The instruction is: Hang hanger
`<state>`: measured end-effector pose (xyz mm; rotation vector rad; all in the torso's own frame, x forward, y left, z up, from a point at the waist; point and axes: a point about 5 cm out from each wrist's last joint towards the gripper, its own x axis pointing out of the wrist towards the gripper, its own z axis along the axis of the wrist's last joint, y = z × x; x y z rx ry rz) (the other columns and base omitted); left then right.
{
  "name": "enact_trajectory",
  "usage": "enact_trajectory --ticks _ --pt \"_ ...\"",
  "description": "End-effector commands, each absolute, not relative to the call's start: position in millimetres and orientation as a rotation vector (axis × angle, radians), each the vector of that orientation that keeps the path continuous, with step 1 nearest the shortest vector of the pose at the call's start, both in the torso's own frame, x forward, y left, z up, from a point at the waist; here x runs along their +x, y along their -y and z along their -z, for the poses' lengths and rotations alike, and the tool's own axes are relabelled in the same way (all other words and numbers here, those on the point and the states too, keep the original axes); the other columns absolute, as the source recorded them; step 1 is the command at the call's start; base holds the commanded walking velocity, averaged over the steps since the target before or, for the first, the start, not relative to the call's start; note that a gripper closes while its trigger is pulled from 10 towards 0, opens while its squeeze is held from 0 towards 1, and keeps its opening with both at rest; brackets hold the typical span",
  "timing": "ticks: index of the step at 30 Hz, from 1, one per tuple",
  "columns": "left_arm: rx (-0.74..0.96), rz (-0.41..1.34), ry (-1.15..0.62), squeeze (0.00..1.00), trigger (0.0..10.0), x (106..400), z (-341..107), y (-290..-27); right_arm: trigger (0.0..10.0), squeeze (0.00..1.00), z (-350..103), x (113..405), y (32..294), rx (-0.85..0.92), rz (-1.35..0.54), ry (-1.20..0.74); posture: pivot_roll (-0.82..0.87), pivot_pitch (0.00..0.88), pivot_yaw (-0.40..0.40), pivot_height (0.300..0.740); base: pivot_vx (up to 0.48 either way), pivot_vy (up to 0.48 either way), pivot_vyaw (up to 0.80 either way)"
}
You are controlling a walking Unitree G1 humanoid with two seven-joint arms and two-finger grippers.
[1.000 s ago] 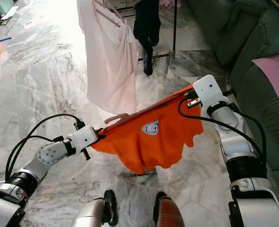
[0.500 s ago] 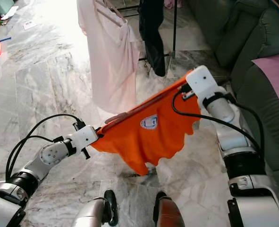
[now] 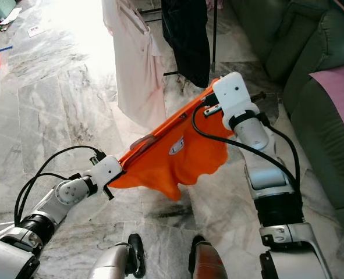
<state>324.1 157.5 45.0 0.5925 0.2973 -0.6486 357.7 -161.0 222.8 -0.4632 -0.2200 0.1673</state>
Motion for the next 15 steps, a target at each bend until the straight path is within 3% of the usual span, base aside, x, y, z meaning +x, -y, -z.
enact_trajectory --ticks 1,5,7,10,15 --pt "0.540 0.577 -0.543 0.00 0.0 296 -7 -187 0.0 0.00 -245 351 169 -0.416 -0.076 0.322 -0.15 0.287 0.090 0.740 0.000 0.000 0.00" --pt "0.492 0.583 -0.511 0.00 0.0 302 -12 -176 0.0 0.00 -226 349 153 -0.380 -0.154 0.253 -0.15 0.288 0.088 0.740 0.000 0.000 0.00" --pt "0.446 0.608 -0.466 0.00 0.0 310 -20 -159 0.0 0.00 -204 343 130 -0.331 -0.285 0.176 -0.14 0.290 0.087 0.740 0.000 0.000 0.00" --pt "0.422 0.636 -0.432 0.00 0.0 314 -25 -146 0.0 0.00 -192 338 115 -0.316 -0.371 0.137 -0.14 0.290 0.087 0.740 0.000 0.000 0.00" --pt "0.429 0.671 -0.406 0.00 0.0 317 -29 -136 0.0 0.00 -183 334 109 -0.352 -0.428 0.114 -0.14 0.289 0.090 0.740 0.000 0.000 0.00"
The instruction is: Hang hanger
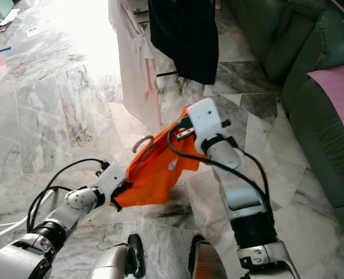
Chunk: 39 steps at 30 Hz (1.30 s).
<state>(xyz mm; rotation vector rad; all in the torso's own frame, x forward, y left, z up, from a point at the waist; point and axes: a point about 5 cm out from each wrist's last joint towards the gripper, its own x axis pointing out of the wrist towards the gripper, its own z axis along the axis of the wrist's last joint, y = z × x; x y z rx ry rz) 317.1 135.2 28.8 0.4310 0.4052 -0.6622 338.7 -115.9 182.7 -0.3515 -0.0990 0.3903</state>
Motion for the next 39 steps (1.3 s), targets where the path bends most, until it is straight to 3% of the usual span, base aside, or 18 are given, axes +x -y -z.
enact_trajectory --ticks 1,7,18,19,20,26,33,35,39 --pt "0.443 0.694 -0.389 0.00 0.0 317 -30 -131 0.0 0.00 -178 333 107 -0.401 -0.454 0.098 -0.14 0.288 0.089 0.740 0.000 0.000 0.00" --pt "0.419 0.730 -0.360 0.00 0.0 319 -35 -119 0.0 0.00 -161 332 113 -0.400 -0.453 0.028 -0.14 0.288 0.088 0.740 0.000 0.000 0.00" --pt "0.379 0.734 -0.346 0.00 0.0 324 -41 -113 0.0 0.00 -141 320 99 -0.377 -0.560 -0.072 -0.14 0.289 0.093 0.740 0.000 0.000 0.00" --pt "0.377 0.733 -0.346 0.00 0.0 324 -42 -113 7.8 0.10 -139 318 99 -0.370 -0.575 -0.092 -0.14 0.288 0.094 0.740 0.000 0.000 0.00" --pt "0.374 0.732 -0.342 0.00 0.0 325 -44 -113 10.0 1.00 -135 318 110 -0.421 -0.577 -0.112 -0.14 0.286 0.095 0.740 0.000 0.000 0.00" --pt "0.377 0.731 -0.352 0.00 0.0 324 -42 -117 10.0 1.00 -140 317 129 -0.563 -0.609 -0.079 -0.14 0.286 0.098 0.740 0.000 0.000 0.00" --pt "0.393 0.732 -0.361 0.00 0.0 324 -41 -120 10.0 1.00 -162 314 148 -0.530 -0.676 -0.025 -0.14 0.278 0.102 0.740 0.000 0.000 0.00" --pt "0.396 0.729 -0.359 0.00 0.0 326 -43 -121 10.0 1.00 -168 300 144 -0.470 -0.829 -0.001 -0.14 0.275 0.103 0.740 0.000 0.000 0.00" --pt "0.409 0.732 -0.348 0.00 0.0 327 -45 -122 10.0 1.00 -169 286 146 -0.456 -0.946 -0.037 -0.14 0.270 0.104 0.740 0.000 0.000 0.00"
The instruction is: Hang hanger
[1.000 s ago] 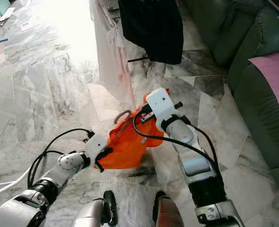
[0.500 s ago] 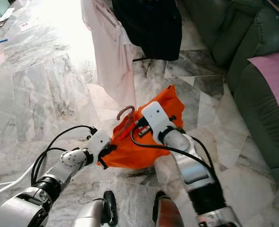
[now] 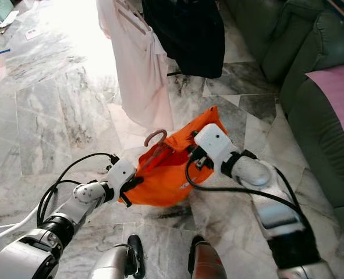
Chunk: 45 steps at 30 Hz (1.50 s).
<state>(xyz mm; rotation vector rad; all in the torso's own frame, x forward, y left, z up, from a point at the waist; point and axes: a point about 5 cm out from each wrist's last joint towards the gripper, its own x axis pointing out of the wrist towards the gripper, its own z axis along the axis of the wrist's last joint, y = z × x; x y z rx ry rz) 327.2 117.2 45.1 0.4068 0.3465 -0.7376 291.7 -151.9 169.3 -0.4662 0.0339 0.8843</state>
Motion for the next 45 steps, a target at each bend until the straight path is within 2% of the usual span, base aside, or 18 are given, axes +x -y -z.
enact_trajectory --ticks 1,11,17,21,24,29,34,45 --pt "0.414 0.733 -0.346 0.00 0.0 327 -45 -122 10.0 1.00 -170 284 147 -0.458 -0.956 -0.040 -0.14 0.269 0.103 0.740 0.000 0.000 0.00" --pt "0.472 0.729 -0.320 0.00 0.0 333 -53 -135 10.0 1.00 -180 270 168 -0.476 -1.019 -0.109 -0.14 0.266 0.103 0.740 0.000 0.000 0.00" --pt "0.514 0.829 -0.247 0.00 0.0 333 -62 -132 10.0 1.00 -178 271 186 -0.553 -0.966 -0.148 -0.15 0.268 0.100 0.740 0.000 0.000 0.00" --pt "0.540 0.925 -0.193 0.00 0.0 332 -71 -131 10.0 1.00 -178 271 208 -0.631 -0.927 -0.203 -0.15 0.273 0.096 0.740 0.000 0.000 0.00" --pt "0.589 0.991 -0.155 0.00 0.0 334 -81 -135 10.0 1.00 -179 270 226 -0.687 -0.907 -0.250 -0.15 0.276 0.094 0.740 0.000 0.000 0.00" --pt "0.654 1.058 -0.132 0.00 0.0 334 -88 -141 10.0 1.00 -178 267 244 -0.757 -0.896 -0.298 -0.15 0.277 0.094 0.740 0.000 0.000 0.00" --pt "0.695 1.095 -0.134 0.00 0.0 332 -88 -145 10.0 1.00 -178 265 247 -0.809 -0.914 -0.295 -0.15 0.280 0.096 0.740 0.000 0.000 0.00" --pt "0.764 1.209 -0.113 0.00 0.0 324 -85 -142 10.0 1.00 -184 272 243 -0.751 -0.920 -0.210 -0.15 0.282 0.101 0.740 0.000 0.000 0.00"
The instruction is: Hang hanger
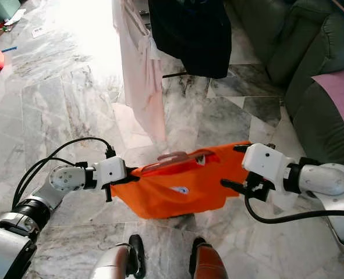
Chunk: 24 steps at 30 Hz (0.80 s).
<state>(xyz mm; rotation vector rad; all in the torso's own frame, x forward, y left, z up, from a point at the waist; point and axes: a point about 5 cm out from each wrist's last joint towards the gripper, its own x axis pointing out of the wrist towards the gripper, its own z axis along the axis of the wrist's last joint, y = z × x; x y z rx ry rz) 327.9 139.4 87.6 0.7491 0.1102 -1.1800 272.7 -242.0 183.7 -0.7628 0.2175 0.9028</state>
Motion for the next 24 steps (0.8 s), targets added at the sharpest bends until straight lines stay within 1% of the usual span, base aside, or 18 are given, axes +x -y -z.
enact_trajectory --ticks 1,2,3,4,5,6,7,8,14,22,23,24 --pt "0.767 1.218 -0.106 0.00 0.0 324 -85 -141 10.0 1.00 -183 273 244 -0.753 -0.919 -0.212 -0.15 0.282 0.101 0.740 0.000 0.000 0.00" --pt "0.769 1.225 -0.101 0.00 0.0 323 -85 -141 10.0 1.00 -183 273 245 -0.755 -0.918 -0.214 -0.15 0.282 0.101 0.740 0.000 0.000 0.00" --pt "0.782 1.249 -0.069 0.00 0.0 323 -88 -137 10.0 0.64 -183 274 247 -0.717 -0.920 -0.210 -0.15 0.286 0.101 0.740 0.000 0.000 0.00" --pt "0.783 1.258 -0.058 0.00 0.0 322 -89 -136 10.0 0.64 -183 274 247 -0.698 -0.922 -0.207 -0.15 0.286 0.101 0.740 0.000 0.000 0.00" --pt "0.783 1.272 -0.044 0.00 0.0 322 -90 -134 10.0 0.37 -183 275 247 -0.679 -0.925 -0.204 -0.15 0.286 0.101 0.740 0.000 0.000 0.00" --pt "0.784 1.286 -0.031 0.00 0.0 321 -91 -133 10.0 0.25 -183 274 247 -0.661 -0.929 -0.202 -0.15 0.289 0.103 0.740 0.000 0.000 0.00" --pt "0.789 1.305 -0.014 0.00 0.0 320 -92 -130 10.0 0.00 -182 275 249 -0.654 -0.931 -0.209 -0.15 0.289 0.103 0.740 0.000 0.000 0.00" --pt "0.806 1.335 0.014 0.00 0.0 319 -94 -126 10.0 0.00 -179 275 253 -0.649 -0.935 -0.228 -0.15 0.290 0.103 0.740 0.000 0.000 0.00" --pt "0.804 1.379 0.084 0.00 0.0 319 -102 -113 10.0 0.00 -169 274 257 -0.598 -0.976 -0.287 -0.14 0.292 0.102 0.740 0.000 0.000 0.00" --pt "0.807 1.428 0.116 0.00 0.0 317 -104 -106 10.0 0.00 -158 274 255 -0.558 -1.032 -0.336 -0.14 0.294 0.104 0.740 0.000 0.000 0.00" --pt "0.807 1.434 0.117 0.00 0.0 317 -104 -105 8.9 0.00 -157 274 255 -0.555 -1.037 -0.341 -0.15 0.296 0.106 0.740 0.000 0.000 0.00" --pt "0.809 1.441 0.118 0.00 0.0 316 -104 -104 3.1 0.00 -156 274 254 -0.551 -1.046 -0.345 -0.14 0.295 0.107 0.740 0.000 0.000 0.00"
